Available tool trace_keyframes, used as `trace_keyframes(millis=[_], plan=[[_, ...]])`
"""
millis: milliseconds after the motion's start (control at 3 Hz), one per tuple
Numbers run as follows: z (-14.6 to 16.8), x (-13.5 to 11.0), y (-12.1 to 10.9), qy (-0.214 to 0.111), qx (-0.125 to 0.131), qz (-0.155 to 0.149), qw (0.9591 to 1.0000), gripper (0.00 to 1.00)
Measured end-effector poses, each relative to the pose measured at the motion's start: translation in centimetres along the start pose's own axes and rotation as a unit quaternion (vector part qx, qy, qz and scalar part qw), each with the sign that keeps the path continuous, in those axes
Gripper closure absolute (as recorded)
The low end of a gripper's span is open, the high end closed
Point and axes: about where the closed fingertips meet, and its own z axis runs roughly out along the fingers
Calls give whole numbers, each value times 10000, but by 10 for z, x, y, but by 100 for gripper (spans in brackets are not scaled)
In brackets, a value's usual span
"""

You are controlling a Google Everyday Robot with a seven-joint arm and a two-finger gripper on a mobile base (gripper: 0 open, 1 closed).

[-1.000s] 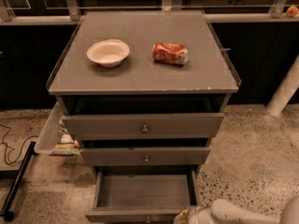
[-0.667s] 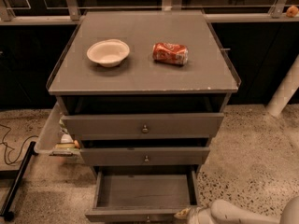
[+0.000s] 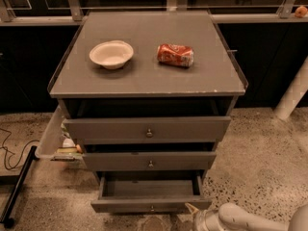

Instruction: Close bottom drawer

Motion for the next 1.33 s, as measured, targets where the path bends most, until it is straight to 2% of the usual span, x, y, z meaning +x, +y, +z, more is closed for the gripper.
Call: trace_keyframes(millis=[333,667,1000,1333], plan=[[1,-1,-36,-52,74,-135,9999,19],[4,3,-89,133,203,-267,9993,43],[6,2,-118,255,298,-345,9986,65],[7,2,-118,254,297,-345,9986,62]])
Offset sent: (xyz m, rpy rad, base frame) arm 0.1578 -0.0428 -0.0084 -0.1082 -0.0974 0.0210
